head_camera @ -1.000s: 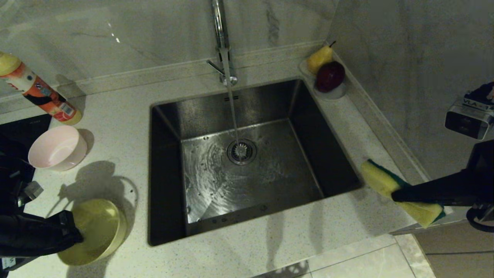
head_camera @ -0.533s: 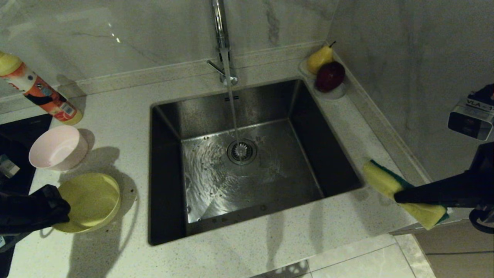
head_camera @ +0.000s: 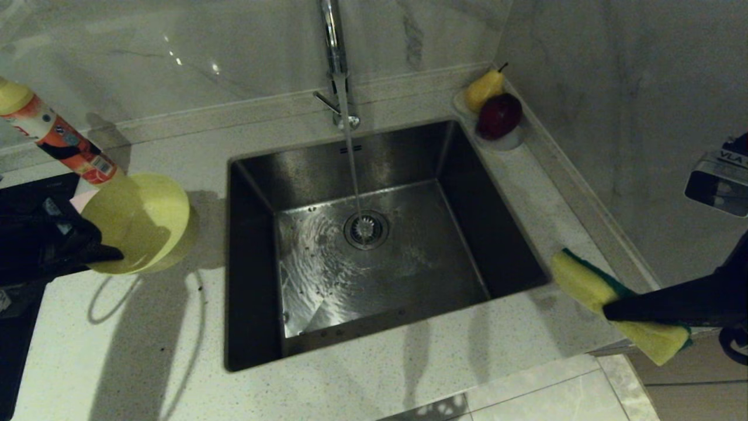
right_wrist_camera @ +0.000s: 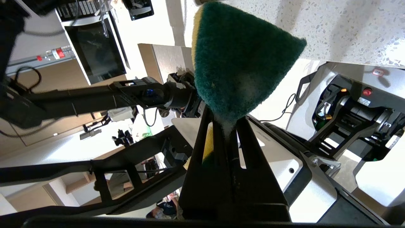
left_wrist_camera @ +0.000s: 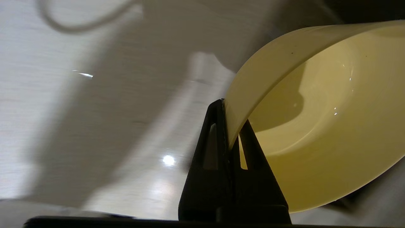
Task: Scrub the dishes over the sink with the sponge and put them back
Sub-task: Wash the bowl
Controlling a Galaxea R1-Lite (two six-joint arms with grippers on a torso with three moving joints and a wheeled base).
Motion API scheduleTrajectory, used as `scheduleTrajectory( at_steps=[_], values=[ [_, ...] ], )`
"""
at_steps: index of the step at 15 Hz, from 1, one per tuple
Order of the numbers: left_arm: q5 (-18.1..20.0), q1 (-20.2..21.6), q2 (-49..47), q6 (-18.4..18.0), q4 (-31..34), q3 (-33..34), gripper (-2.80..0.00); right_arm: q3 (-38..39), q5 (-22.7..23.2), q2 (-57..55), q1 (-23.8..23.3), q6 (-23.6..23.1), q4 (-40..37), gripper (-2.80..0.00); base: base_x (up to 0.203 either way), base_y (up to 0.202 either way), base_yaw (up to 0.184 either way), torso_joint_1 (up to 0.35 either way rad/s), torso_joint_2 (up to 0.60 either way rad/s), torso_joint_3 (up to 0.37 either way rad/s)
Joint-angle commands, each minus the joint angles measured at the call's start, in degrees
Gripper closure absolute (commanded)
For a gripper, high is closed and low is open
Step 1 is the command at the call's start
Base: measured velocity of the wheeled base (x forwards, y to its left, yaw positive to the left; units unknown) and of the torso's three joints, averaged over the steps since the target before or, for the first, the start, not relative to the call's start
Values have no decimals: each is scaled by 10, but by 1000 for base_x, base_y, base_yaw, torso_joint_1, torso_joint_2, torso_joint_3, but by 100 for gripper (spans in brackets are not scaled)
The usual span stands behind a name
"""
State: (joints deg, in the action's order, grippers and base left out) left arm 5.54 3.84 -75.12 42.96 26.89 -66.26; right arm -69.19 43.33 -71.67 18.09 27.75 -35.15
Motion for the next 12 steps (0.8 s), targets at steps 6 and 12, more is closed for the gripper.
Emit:
scheduleTrajectory(
  at_steps=[6,12],
  values=[
    [-180,-235,-213,82,-3,-147,0,18,3,12,13,-3,2,0,0,0,0,0,0,0],
    [-192,-277,-289,84,-41,-218,0,58,3,29,13,-3,27,0,0,0,0,0,0,0]
  ],
)
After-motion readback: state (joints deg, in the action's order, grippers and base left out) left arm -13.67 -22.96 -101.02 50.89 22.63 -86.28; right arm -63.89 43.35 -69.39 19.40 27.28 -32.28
